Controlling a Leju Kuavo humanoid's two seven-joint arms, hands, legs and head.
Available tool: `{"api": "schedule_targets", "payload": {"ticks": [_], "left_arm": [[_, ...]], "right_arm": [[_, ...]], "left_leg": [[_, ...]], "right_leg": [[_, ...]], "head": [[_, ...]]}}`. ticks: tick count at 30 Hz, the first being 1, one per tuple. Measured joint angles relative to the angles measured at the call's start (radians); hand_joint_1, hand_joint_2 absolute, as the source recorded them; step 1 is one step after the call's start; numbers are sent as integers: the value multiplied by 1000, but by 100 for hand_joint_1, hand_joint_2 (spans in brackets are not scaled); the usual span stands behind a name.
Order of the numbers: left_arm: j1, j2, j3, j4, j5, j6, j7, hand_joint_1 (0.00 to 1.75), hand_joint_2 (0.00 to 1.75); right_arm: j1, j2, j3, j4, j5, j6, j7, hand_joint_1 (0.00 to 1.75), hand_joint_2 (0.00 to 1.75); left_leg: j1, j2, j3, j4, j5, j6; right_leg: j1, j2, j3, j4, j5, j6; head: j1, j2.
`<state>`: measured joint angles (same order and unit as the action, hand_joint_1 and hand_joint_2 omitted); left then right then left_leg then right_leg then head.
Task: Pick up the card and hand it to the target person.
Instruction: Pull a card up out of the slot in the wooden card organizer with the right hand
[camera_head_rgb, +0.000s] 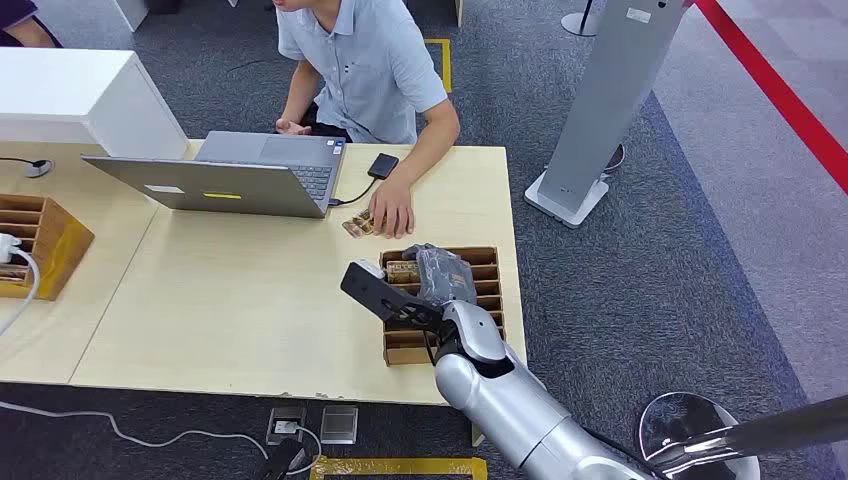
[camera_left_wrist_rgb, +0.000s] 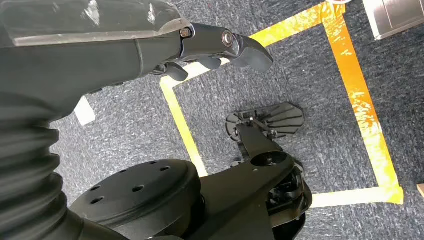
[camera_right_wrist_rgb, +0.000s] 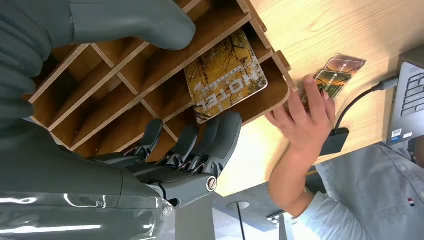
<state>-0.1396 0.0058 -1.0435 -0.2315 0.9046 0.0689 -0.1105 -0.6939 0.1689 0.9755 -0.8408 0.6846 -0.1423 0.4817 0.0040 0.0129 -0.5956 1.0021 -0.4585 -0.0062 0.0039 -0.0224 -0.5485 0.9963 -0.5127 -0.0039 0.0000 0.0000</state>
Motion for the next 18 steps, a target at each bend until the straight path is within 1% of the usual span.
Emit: {"api": "schedule_targets", "payload": {"ticks": [7, 10, 13, 18], "left_arm": [[-2, 1, -5, 0, -5, -2, 4, 0, 175], [-3, 1, -5, -1, -5, -2, 5, 0, 175], [-5, 1, -5, -2, -6, -1, 4, 0, 175], [-5, 1, -4, -2, -7, -1, 4, 0, 175]], "right_arm": [[3, 0, -3, 3, 2, 3, 1, 81, 175], [5, 1, -3, 2, 2, 5, -2, 87, 175], [7, 0, -6, -1, 2, 8, -4, 96, 175], [6, -2, -8, -4, 1, 10, -3, 103, 175]], "left_leg": [[0, 0, 0, 0, 0, 0], [0, 0, 0, 0, 0, 0], [0, 0, 0, 0, 0, 0], [0, 0, 1, 0, 0, 0]], "right_leg": [[0, 0, 0, 0, 0, 0], [0, 0, 0, 0, 0, 0], [0, 0, 0, 0, 0, 0], [0, 0, 1, 0, 0, 0]], "head": [[0, 0], [0, 0], [0, 0], [0, 0]]}}
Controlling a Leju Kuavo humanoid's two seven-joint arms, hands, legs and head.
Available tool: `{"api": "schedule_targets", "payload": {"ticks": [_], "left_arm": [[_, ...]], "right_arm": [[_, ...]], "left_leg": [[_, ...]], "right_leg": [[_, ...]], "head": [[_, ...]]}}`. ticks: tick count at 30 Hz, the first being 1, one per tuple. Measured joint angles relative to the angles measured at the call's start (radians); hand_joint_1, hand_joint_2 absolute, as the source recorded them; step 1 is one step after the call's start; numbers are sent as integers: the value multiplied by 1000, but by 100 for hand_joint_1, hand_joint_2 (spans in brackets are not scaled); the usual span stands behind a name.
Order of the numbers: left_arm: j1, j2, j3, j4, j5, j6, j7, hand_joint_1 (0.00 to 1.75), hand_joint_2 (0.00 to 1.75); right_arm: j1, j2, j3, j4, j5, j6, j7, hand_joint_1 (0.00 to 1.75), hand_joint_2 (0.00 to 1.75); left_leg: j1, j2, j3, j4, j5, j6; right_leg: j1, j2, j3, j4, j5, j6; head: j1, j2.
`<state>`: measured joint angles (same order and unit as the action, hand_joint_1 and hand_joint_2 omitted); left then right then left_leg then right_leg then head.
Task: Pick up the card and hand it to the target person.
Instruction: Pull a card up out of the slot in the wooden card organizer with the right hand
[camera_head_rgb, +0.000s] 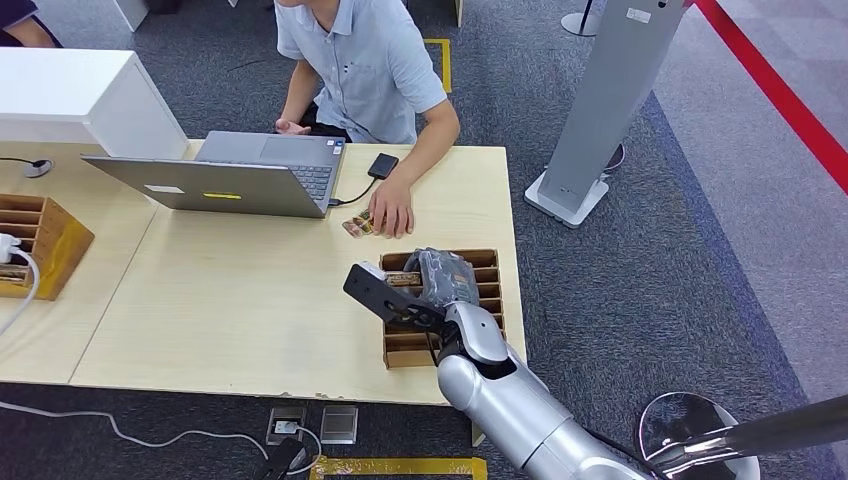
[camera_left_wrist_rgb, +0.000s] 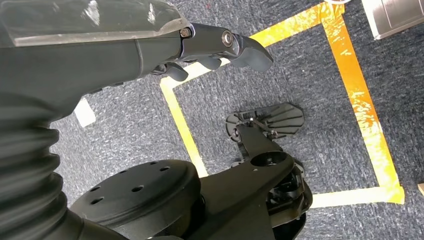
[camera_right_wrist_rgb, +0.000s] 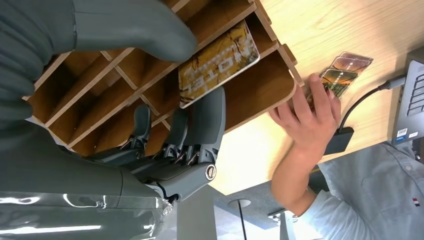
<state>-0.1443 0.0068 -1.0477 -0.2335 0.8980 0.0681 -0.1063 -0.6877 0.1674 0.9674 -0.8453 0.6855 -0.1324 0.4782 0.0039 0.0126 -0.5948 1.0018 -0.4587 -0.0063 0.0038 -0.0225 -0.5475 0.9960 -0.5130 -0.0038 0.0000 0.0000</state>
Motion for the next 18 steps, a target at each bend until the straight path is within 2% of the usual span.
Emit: {"api": "schedule_targets", "payload": {"ticks": [2, 11, 18], "left_arm": [[0, 0, 0, 0, 0, 0, 0, 0, 175], [2, 1, 0, 1, -1, 1, 0, 0, 175], [1, 2, -6, 3, -8, 8, -4, 0, 175]], "right_arm": [[-1, 0, -1, 0, -1, 1, 1, 110, 175], [-3, 1, -2, -1, -1, 2, 1, 170, 175], [-4, 5, -3, 7, -2, 0, -7, 175, 175]], "left_leg": [[0, 0, -1, 0, 0, 0], [0, 1, -1, 1, 0, 0], [0, 1, -1, 0, 0, 0]], "right_leg": [[0, 0, -1, 0, 0, 0], [0, 0, -1, 1, 0, 0], [0, 1, -1, 1, 0, 0]], "head": [[0, 0], [0, 0], [0, 0]]}}
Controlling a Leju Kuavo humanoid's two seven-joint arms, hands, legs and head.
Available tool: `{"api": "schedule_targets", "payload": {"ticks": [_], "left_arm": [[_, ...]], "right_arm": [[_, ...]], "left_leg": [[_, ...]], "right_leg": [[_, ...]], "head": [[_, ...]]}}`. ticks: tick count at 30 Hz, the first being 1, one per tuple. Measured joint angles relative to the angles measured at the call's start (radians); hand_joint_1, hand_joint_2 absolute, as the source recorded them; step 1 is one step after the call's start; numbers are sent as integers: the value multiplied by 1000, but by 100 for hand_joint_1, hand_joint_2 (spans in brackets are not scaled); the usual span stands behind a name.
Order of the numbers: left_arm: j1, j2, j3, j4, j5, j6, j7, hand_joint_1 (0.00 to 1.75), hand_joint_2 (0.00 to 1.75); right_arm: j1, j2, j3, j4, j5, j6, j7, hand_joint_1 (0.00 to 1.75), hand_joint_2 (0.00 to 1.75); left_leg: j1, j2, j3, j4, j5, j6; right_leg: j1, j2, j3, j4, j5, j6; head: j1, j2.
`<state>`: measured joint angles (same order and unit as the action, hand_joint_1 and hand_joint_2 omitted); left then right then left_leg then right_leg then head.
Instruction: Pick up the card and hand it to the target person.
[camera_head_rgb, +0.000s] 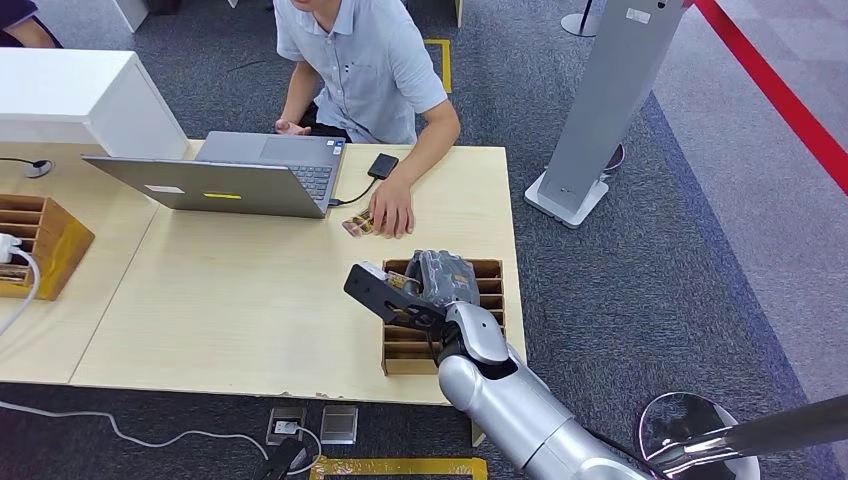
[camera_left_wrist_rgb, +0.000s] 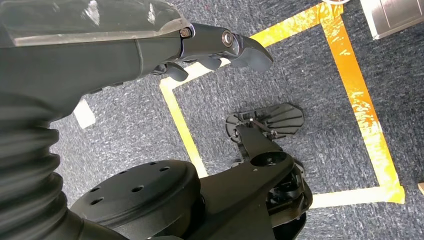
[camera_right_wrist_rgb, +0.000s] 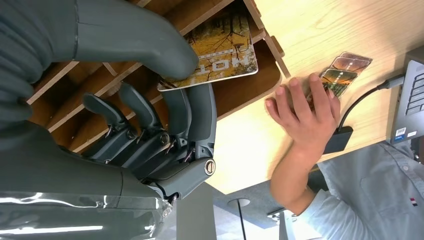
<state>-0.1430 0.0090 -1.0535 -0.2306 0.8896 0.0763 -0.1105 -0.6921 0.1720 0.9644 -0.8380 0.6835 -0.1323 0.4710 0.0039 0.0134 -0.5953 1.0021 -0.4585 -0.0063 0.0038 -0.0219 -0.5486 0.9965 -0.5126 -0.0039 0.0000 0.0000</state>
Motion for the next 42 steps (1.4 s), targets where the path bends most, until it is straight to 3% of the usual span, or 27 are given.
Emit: {"api": "schedule_targets", "payload": {"ticks": [10, 20, 25, 29, 34, 38, 42], "left_arm": [[5, 1, 13, 2, 9, 0, -5, 0, 175], [8, 0, 17, 5, 8, 1, -24, 0, 175], [0, 0, 8, 4, -4, -2, -24, 0, 175], [-10, 2, -3, 0, -18, -9, -17, 0, 175], [-19, 1, -6, -4, -32, -17, -1, 0, 175], [-25, -2, -8, -6, -40, -23, 13, 0, 175], [-30, -4, -5, -4, -43, -34, 26, 0, 175]], "right_arm": [[2, -28, -22, -71, -2, -39, -9, 175, 175], [28, -169, -102, -526, 71, -46, 61, 175, 175], [-9, -198, -124, -610, 99, -24, 80, 175, 175], [-100, -160, -118, -468, 42, 5, 51, 175, 175], [-270, -21, -92, -29, -88, -3, -88, 175, 175], [-371, 72, -50, 254, -104, -15, -138, 175, 175], [-400, 105, -43, 370, -128, -14, -153, 175, 175]], "left_leg": [[0, -1, 1, -1, 0, 0], [0, -3, -2, 2, 0, 0], [0, -3, -3, 3, 0, 0], [0, -1, -3, 3, 0, 0], [-1, 4, -1, 2, 0, 0], [-1, 6, 1, 0, 0, 0], [-1, 5, 2, -1, 1, -1]], "right_leg": [[0, 0, 2, -1, 0, 0], [0, -2, -1, 2, -1, 0], [0, -3, -2, 2, -1, 0], [0, -1, -3, 3, 0, 0], [-1, 4, -3, 3, 1, 0], [-1, 7, -2, 3, 2, -1], [-1, 5, 0, 2, 1, -1]], "head": [[0, 0], [0, 0], [0, 0], [0, 0], [0, 0], [0, 0], [0, 0]]}}
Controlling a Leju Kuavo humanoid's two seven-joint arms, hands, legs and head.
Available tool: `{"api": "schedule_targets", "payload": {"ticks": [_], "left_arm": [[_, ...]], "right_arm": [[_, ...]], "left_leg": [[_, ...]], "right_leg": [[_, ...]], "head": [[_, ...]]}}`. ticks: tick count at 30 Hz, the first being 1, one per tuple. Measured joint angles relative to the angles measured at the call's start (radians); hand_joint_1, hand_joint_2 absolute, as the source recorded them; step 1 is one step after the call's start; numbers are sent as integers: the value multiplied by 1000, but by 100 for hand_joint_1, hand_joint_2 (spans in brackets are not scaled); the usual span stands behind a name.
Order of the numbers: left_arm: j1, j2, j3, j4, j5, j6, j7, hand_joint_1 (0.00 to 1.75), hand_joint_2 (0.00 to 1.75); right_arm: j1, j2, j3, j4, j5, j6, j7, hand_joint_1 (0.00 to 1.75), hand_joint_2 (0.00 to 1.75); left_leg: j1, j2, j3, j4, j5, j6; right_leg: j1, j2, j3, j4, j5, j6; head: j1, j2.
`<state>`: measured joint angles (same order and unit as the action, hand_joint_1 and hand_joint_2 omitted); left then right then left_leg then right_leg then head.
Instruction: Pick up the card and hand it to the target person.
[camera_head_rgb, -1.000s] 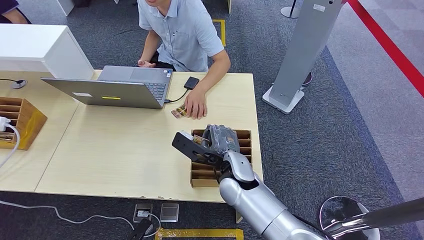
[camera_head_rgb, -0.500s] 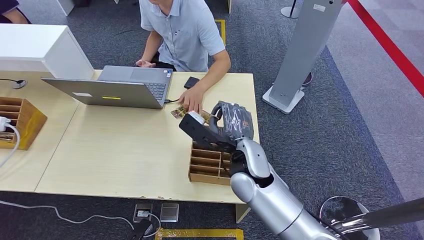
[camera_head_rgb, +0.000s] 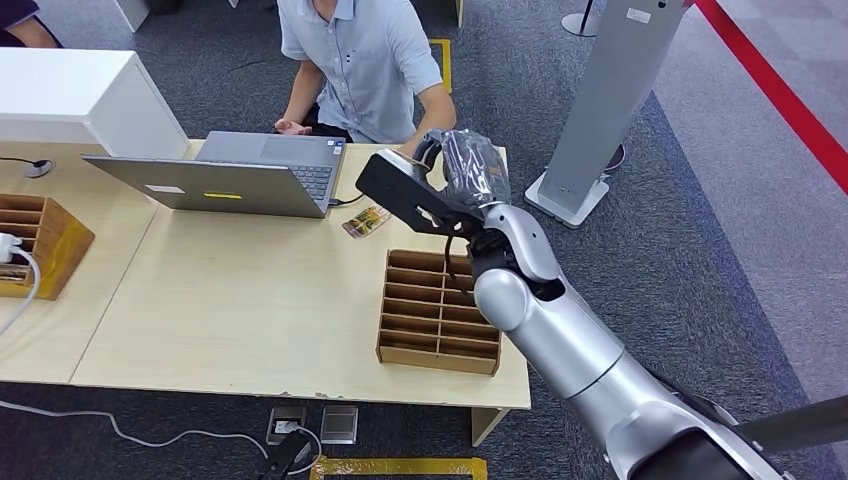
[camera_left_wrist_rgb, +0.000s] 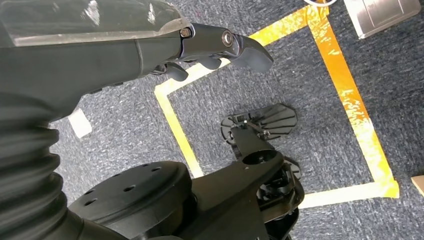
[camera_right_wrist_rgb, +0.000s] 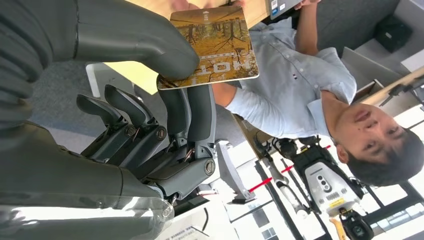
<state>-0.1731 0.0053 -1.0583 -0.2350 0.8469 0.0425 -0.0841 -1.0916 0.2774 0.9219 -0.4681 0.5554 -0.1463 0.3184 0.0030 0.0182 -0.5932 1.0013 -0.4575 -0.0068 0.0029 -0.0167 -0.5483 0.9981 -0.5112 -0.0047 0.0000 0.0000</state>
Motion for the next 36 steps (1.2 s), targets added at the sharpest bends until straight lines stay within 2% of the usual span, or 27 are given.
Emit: {"api": "schedule_targets", "payload": {"ticks": [6, 18, 22, 27, 31, 36], "left_arm": [[-3, -2, 3, 6, -10, -14, 14, 0, 175], [-7, -1, 10, 9, -16, -22, 8, 0, 175], [-17, -3, 8, 10, -28, -14, -2, 0, 175], [-19, 3, 21, 11, -35, -7, -8, 0, 175], [-5, 9, 36, 14, -43, 8, -19, 0, 175], [7, 8, 57, 15, -37, 21, -36, 0, 175]], "right_arm": [[-9, -11, 20, 97, -11, -8, 23, 175, 175], [33, -24, 40, 123, 1, -24, 14, 175, 175], [36, -28, 44, 123, 7, -52, -2, 0, 175], [16, -83, -26, 24, -53, -120, -67, 0, 175], [56, -192, -113, -245, -120, -157, -98, 0, 175], [189, -328, -178, -619, -145, -174, -77, 0, 175]], "left_leg": [[0, -4, 0, 0, 0, 0], [1, -5, -2, 1, 0, 0], [1, -5, -2, 1, 0, 0], [1, -6, -3, 1, 0, 1], [1, -7, -5, 3, 0, 1], [2, -9, -4, 2, 1, 1]], "right_leg": [[0, -3, 1, -1, -1, 1], [1, -5, 0, -1, -1, 0], [1, -6, 0, -1, -1, 0], [1, -6, -1, 0, -1, 1], [1, -8, -3, 1, -1, 1], [2, -9, 0, -1, 0, 1]], "head": [[0, 0], [0, 0], [0, 0], [0, 0], [0, 0], [0, 0]]}}
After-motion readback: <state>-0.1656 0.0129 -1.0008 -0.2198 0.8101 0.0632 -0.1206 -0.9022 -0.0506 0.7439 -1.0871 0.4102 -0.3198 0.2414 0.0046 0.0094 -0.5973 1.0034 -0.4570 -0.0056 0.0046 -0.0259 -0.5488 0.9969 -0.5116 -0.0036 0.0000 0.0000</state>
